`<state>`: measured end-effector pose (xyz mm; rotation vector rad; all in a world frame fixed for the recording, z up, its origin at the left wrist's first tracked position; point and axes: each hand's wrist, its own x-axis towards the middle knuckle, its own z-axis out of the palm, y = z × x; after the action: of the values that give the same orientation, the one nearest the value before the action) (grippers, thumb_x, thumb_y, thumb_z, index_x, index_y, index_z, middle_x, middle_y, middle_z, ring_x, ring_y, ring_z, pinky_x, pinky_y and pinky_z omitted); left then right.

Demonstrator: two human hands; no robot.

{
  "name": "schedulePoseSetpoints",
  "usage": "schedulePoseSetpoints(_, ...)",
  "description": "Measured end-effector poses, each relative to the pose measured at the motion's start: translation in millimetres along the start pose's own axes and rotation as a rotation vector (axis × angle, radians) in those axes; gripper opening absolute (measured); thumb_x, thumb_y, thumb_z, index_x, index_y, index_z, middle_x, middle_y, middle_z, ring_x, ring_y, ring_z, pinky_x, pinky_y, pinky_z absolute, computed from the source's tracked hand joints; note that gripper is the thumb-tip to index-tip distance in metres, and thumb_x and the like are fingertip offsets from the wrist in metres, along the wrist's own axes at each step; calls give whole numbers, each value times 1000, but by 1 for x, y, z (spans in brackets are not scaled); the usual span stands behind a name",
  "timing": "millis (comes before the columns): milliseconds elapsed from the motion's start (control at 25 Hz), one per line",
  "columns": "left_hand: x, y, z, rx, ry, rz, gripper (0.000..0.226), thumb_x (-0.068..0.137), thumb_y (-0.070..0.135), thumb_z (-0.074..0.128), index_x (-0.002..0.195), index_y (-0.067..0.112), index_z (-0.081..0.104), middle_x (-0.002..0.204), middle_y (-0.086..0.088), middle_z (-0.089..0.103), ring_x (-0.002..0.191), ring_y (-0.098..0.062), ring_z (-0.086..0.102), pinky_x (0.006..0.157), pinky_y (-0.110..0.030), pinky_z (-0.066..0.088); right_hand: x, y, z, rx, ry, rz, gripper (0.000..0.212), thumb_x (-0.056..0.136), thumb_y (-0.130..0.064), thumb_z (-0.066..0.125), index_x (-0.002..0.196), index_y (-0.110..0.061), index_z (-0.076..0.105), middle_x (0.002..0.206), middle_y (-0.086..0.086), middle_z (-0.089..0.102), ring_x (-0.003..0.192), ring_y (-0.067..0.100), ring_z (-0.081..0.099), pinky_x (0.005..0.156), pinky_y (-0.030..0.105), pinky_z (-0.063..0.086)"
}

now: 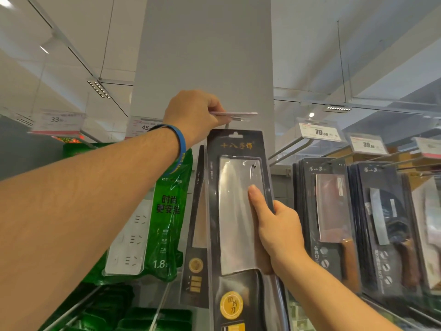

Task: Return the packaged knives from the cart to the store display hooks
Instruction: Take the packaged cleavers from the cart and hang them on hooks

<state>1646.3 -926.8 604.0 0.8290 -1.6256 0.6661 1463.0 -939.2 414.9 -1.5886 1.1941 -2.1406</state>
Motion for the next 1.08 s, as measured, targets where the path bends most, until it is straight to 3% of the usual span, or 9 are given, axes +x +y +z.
schedulePoseSetpoints(120, -3, 0, -3, 2, -9, 1, 23, 84, 50, 72, 93, 29, 76, 70, 16, 60, 66, -3, 52, 57, -20, 37, -4, -1, 2, 0, -16, 28, 80, 75, -82, 61, 66, -3, 53, 60, 9, 60, 54, 13, 50, 53, 30, 43)
schedulePoseSetpoints(240, -1, 1, -3, 23, -11, 6, 24, 84, 51, 72, 94, 29, 76, 70, 16, 59, 66, -3, 52, 57, -20, 38, -4, -7, 2, -9, -6, 2, 68, 79, -77, 63, 59, -16, 40, 48, -8, 45, 42, 6, 37, 47, 24, 35)
schedulePoseSetpoints(400, -3, 2, -3, 20, 2, 5, 25, 84, 50, 72, 96, 29, 76, 72, 15, 60, 67, -4, 52, 58, -20, 38, -7, -10, 5, -59, -56, -52, 65, 80, -77, 63, 57, -20, 41, 44, -12, 48, 40, 3, 43, 40, 15, 34)
schedulePoseSetpoints(600, -6, 4, -5, 16, -16, -3, 25, 84, 50, 72, 97, 29, 76, 73, 14, 61, 71, -7, 55, 65, -24, 44, -6, -12, 6, -60, -69, -17, 65, 79, -79, 61, 60, -18, 47, 50, -8, 52, 47, 4, 46, 52, 28, 41)
schedulePoseSetpoints(760, -7, 4, -5, 12, -21, -5, 24, 84, 49, 72, 97, 30, 76, 77, 13, 62, 76, -9, 57, 65, -23, 41, -9, -6, 7, -14, -35, 35, 68, 79, -79, 61, 65, -15, 43, 57, 1, 48, 55, 15, 44, 55, 31, 38)
schedulePoseSetpoints(920, -5, 5, -5, 13, -17, -1, 23, 85, 49, 72, 97, 30, 76, 79, 12, 64, 78, -10, 58, 67, -24, 44, -6, -8, 6, -2, -33, 73, 68, 79, -79, 61, 60, -18, 39, 50, -6, 45, 49, 10, 43, 54, 30, 37)
schedulePoseSetpoints(1080, -3, 4, -5, 10, -8, 6, 23, 85, 48, 72, 97, 30, 76, 75, 14, 61, 72, -6, 54, 60, -20, 38, 0, -13, 3, -26, -37, 82, 70, 76, -83, 60, 63, -18, 35, 54, -3, 43, 52, 14, 42, 54, 31, 35)
